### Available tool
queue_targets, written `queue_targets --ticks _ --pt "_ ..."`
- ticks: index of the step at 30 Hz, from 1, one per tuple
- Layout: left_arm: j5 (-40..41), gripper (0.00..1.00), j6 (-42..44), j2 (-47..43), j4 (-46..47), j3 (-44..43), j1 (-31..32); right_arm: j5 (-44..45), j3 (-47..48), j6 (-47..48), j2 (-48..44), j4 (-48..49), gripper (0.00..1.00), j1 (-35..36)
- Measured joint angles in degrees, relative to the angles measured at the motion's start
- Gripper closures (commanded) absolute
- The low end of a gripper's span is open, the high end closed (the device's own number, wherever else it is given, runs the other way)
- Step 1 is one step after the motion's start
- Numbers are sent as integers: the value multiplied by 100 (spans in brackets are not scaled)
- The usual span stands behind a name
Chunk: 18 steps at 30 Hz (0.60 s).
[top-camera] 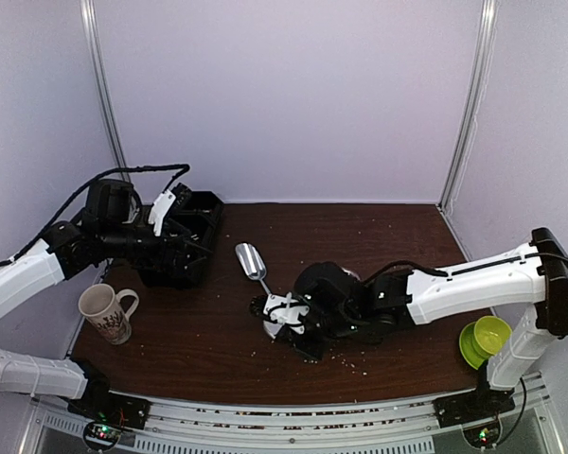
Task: Pack the candies
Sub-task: Pick up the box lid from the center of the board, then pass from the right arm to the left
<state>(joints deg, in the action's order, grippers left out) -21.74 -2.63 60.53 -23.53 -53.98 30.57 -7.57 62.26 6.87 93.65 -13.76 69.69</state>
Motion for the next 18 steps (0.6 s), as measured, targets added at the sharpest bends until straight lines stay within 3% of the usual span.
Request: queue_targets --ticks 18 --pt "-107 11 1816 24 -188 -66 1429 -3067 -522 -728 -1191 192 100 -1032"
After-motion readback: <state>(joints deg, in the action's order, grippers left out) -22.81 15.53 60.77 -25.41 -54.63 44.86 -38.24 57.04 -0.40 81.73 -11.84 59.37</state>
